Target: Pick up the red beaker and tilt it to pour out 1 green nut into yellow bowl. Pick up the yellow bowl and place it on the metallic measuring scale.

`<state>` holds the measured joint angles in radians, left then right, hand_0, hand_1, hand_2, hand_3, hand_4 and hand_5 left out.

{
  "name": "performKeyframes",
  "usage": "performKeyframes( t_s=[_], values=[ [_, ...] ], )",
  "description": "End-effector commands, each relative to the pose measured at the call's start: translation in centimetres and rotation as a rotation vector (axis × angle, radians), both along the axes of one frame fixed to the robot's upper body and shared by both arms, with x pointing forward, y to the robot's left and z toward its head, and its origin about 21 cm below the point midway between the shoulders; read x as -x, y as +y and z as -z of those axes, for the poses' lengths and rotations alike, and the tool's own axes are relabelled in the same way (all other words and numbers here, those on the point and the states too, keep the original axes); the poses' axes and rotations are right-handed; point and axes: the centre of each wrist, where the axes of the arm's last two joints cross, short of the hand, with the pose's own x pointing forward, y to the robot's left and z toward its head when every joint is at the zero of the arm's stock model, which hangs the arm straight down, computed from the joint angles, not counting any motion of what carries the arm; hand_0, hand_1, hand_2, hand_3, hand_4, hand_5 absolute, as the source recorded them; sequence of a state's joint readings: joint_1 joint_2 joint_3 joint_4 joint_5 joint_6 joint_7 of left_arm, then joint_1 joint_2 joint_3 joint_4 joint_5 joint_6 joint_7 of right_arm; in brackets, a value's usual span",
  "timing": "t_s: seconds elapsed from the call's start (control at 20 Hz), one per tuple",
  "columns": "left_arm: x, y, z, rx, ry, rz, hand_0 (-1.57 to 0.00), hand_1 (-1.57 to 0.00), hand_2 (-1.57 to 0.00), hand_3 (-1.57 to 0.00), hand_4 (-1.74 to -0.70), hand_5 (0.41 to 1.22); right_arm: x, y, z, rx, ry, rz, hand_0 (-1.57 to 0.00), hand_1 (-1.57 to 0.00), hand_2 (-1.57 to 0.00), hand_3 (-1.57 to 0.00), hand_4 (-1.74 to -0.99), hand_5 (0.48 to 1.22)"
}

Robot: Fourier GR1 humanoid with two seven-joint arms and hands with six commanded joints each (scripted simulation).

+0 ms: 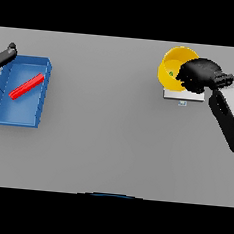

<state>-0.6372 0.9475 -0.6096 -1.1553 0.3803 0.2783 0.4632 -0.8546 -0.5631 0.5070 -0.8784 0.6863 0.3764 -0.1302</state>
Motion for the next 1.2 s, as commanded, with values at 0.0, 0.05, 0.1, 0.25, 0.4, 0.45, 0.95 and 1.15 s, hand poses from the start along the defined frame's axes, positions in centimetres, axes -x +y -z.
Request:
performKeyframes(
  t_s=[0.0,0.05,0.1,0.25,0.4,0.45,0.95,1.15],
  values=[
    [0.0,-0.3,-0.1,-0.004,0.004,-0.007,0.0,0.0,0.0,0.0,-0.82,0.765,-0.3,-0.3,0.2,-0.001,0.002,0.021,-1.53,-1.43,-1.5,-1.47,-1.728,1.221],
    [0.2,-0.4,0.1,0.005,0.006,0.0,0.0,0.0,0.0,0.0,-0.83,0.767,-0.4,-0.9,0.5,-0.007,0.005,0.028,-1.53,-1.42,-1.5,-1.49,-1.729,1.221],
    [0.3,-0.4,-0.1,-0.002,0.007,-0.01,0.0,0.0,0.0,0.0,-0.83,0.771,-0.6,-1.2,0.7,-0.011,0.006,0.041,-1.53,-1.41,-1.48,-1.51,-1.729,1.221],
    [0.3,-0.5,-0.3,0.002,0.012,-0.013,0.0,0.0,0.0,0.0,-0.84,0.775,-0.8,-2.3,1.4,-0.002,0.017,0.074,-1.5,-1.34,-1.43,-1.54,-1.73,1.221],
    [0.3,-0.3,-0.1,-0.005,0.026,-0.025,0.0,0.0,0.0,0.0,-0.85,0.784,-0.8,-2.1,2.1,0.006,0.031,0.068,-1.43,-1.25,-1.35,-1.55,-1.73,1.221],
    [0.0,-0.2,-0.3,-0.006,0.035,-0.028,0.0,0.0,0.0,0.0,-0.84,0.785,-1.0,-2.3,2.1,0.013,0.034,0.076,-1.4,-1.22,-1.34,-1.56,-1.73,1.221],
    [0.0,0.3,0.0,0.013,0.008,-0.015,0.0,0.0,0.0,0.0,-0.85,0.767,-1.5,-2.6,2.2,-0.03,0.104,0.147,-0.95,-0.69,-0.67,-0.88,-1.564,0.991],
    [-0.1,-0.1,0.0,-0.004,0.015,-0.004,0.0,0.0,0.0,0.0,-0.85,0.766,-1.4,-3.0,2.2,-0.028,0.125,0.16,-0.46,-0.35,-0.4,-0.61,-1.514,0.881]
  ],
)
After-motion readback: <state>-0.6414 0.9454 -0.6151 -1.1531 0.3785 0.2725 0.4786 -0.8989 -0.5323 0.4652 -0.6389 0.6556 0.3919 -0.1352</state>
